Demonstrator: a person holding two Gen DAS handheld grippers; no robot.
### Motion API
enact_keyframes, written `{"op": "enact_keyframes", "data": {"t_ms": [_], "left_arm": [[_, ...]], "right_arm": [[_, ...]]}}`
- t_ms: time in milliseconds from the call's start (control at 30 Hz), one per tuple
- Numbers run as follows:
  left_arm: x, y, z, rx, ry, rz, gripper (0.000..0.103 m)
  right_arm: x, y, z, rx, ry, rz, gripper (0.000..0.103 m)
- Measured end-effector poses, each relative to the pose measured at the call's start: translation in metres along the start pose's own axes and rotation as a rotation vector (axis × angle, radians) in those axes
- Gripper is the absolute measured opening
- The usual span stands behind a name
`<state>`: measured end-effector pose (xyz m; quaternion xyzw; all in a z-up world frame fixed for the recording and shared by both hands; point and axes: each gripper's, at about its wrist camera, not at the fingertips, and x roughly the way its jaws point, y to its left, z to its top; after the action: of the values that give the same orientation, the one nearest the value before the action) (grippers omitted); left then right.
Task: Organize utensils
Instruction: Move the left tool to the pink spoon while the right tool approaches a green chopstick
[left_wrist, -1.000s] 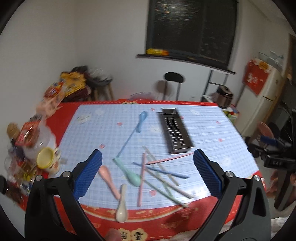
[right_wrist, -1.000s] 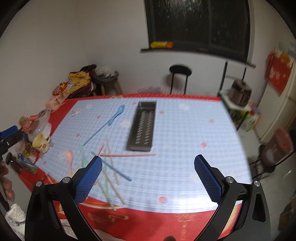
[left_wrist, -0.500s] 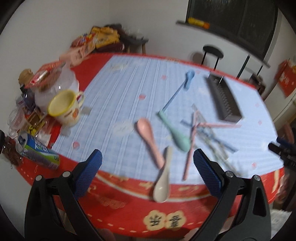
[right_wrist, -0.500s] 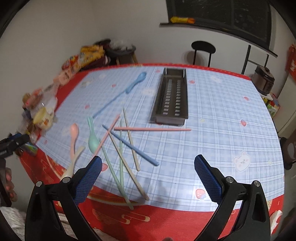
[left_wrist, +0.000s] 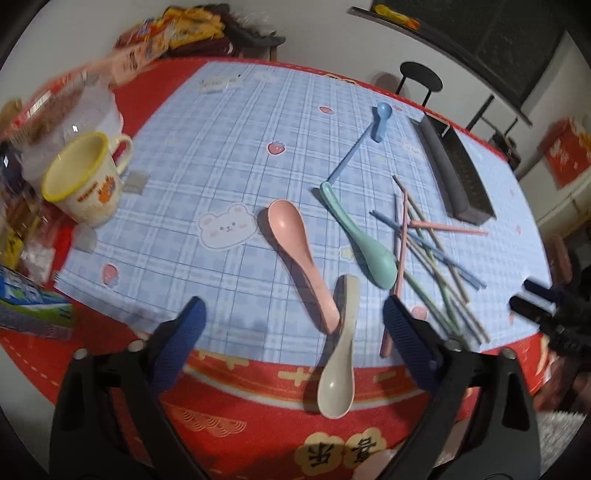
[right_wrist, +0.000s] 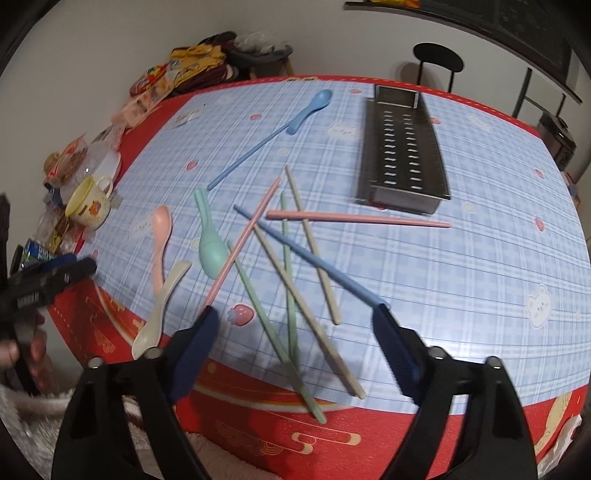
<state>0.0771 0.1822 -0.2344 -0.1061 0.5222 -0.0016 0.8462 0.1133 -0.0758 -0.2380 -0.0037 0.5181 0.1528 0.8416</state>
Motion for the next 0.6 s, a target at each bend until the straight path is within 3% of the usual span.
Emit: {"op": "enact_keyframes", "data": {"t_ms": [67, 233, 433, 600], "left_arm": [[0.008, 0.005, 0.004, -0.02, 0.021, -0.023, 0.071], [0.027, 0.015, 0.006, -0.02, 0.06, -0.068, 0.054], [0.047, 0.025, 0.011, -0.01, 0.091, -0.128, 0.051], [0.063, 0.03, 0.02, -0.02, 0.112, -0.175, 0.051]], "right_arm": [[0.007, 0.004, 0.001, -0.028, 0.005, -0.002, 0.065], [0.035, 0.019, 0.0, -0.117, 0.067, -0.004, 0.045], [0.077, 0.039, 0.003, -0.191, 0.148, 0.011, 0.033], [0.092, 0.044, 0.008, -0.168, 0.176, -0.002, 0.032]]}}
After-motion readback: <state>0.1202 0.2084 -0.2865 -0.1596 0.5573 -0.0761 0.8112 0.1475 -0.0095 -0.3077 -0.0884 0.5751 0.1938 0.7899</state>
